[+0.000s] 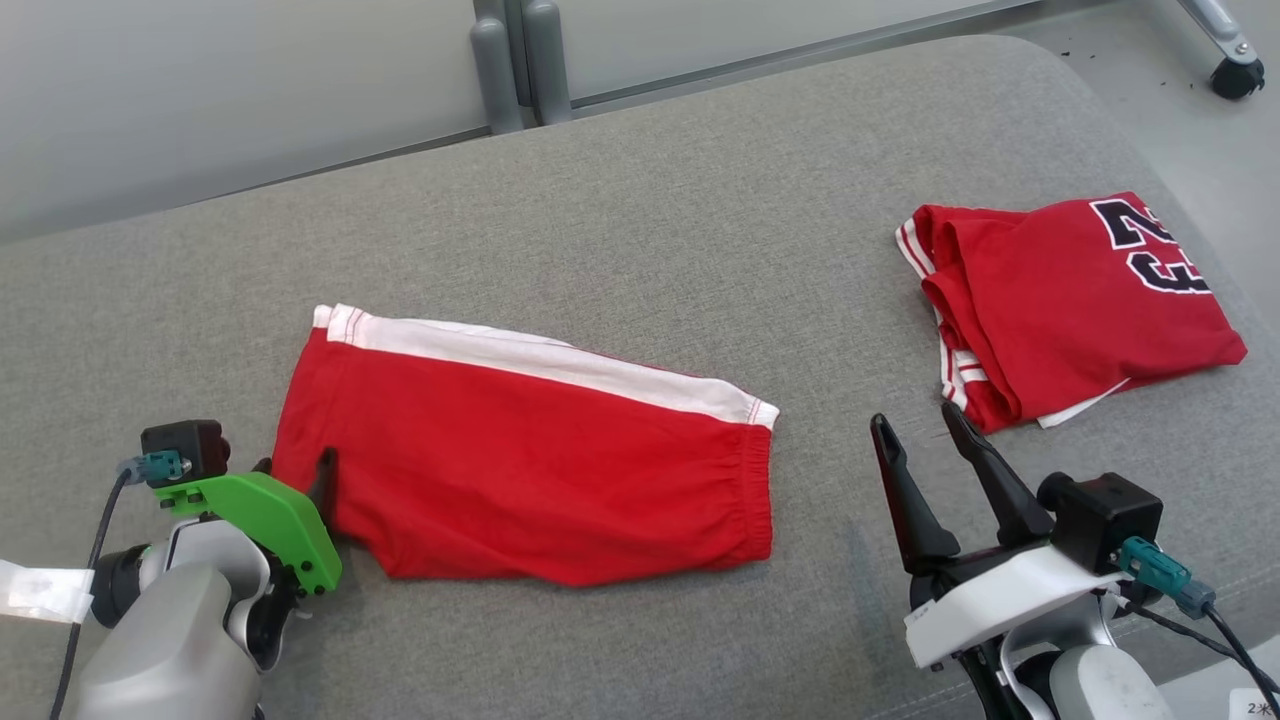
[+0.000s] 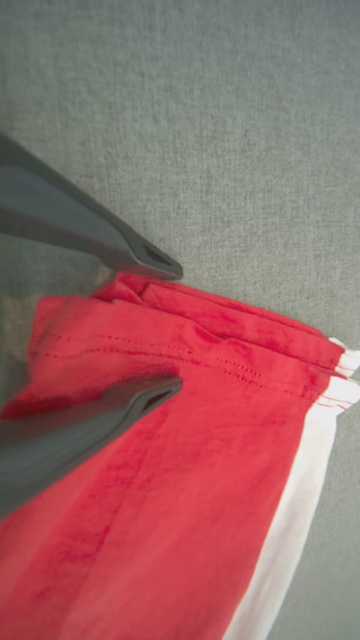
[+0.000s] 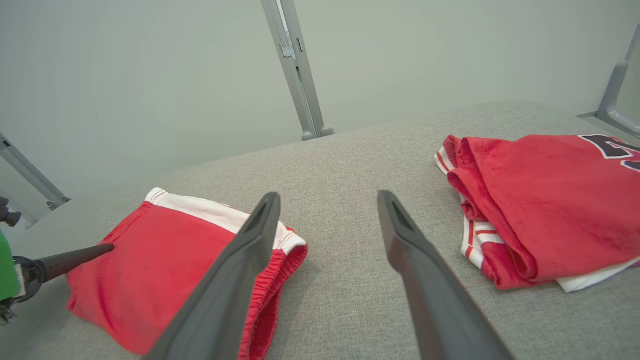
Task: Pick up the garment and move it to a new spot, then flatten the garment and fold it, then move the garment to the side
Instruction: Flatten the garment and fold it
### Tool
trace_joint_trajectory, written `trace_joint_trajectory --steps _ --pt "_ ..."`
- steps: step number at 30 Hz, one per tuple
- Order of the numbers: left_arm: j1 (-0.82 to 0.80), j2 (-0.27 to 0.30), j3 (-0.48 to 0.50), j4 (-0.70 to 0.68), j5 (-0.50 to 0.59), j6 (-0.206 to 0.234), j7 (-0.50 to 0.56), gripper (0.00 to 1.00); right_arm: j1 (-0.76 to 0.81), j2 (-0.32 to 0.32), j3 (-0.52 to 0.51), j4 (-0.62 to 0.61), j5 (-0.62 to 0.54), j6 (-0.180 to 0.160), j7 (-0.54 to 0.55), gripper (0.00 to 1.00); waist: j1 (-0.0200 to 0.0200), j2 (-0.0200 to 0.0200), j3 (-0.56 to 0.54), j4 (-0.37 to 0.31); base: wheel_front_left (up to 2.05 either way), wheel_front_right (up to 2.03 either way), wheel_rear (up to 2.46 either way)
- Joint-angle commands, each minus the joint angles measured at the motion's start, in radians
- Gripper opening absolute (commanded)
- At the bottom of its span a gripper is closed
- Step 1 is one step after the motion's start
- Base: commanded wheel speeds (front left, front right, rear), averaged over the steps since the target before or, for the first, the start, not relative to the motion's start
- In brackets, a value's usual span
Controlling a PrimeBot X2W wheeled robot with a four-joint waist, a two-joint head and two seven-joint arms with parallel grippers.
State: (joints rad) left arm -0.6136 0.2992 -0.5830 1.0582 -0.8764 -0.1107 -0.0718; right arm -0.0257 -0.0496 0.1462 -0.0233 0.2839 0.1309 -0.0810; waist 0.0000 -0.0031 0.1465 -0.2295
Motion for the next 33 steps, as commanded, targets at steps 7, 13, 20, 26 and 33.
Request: trace_joint_trajectory --steps 7,13,20,26,33 --pt "-0.005 -0.013 -0.021 0.006 -0.005 -0.012 -0.008 0.00 -0.001 -0.002 -0.011 -0.003 0.000 0.000 -0.016 1.00 0.0000 0.0031 -0.011 0.003 0.00 0.00 0.00" --pt "0.023 -0.018 -0.020 -0.009 -0.017 -0.016 -0.057 0.00 0.012 -0.002 -0.014 0.007 -0.001 0.000 -0.025 1.00 0.0000 0.0031 -0.041 0.044 0.00 0.00 0.00" --pt "0.105 -0.026 0.005 -0.055 -0.051 -0.016 -0.114 0.00 0.032 -0.002 -0.026 0.020 0.002 0.000 -0.020 1.00 0.0000 0.0031 -0.086 0.107 0.00 0.00 0.00" --pt "0.188 -0.034 0.021 -0.117 -0.077 0.008 -0.142 0.00 0.047 -0.002 -0.039 0.031 -0.001 0.000 -0.009 1.00 0.0000 0.0031 -0.115 0.151 0.00 0.00 0.00" --pt "0.302 -0.050 0.044 -0.251 -0.100 0.056 -0.165 0.00 0.060 -0.002 -0.055 0.038 -0.004 0.000 0.001 1.00 0.0000 0.0031 -0.139 0.190 0.00 0.00 0.00"
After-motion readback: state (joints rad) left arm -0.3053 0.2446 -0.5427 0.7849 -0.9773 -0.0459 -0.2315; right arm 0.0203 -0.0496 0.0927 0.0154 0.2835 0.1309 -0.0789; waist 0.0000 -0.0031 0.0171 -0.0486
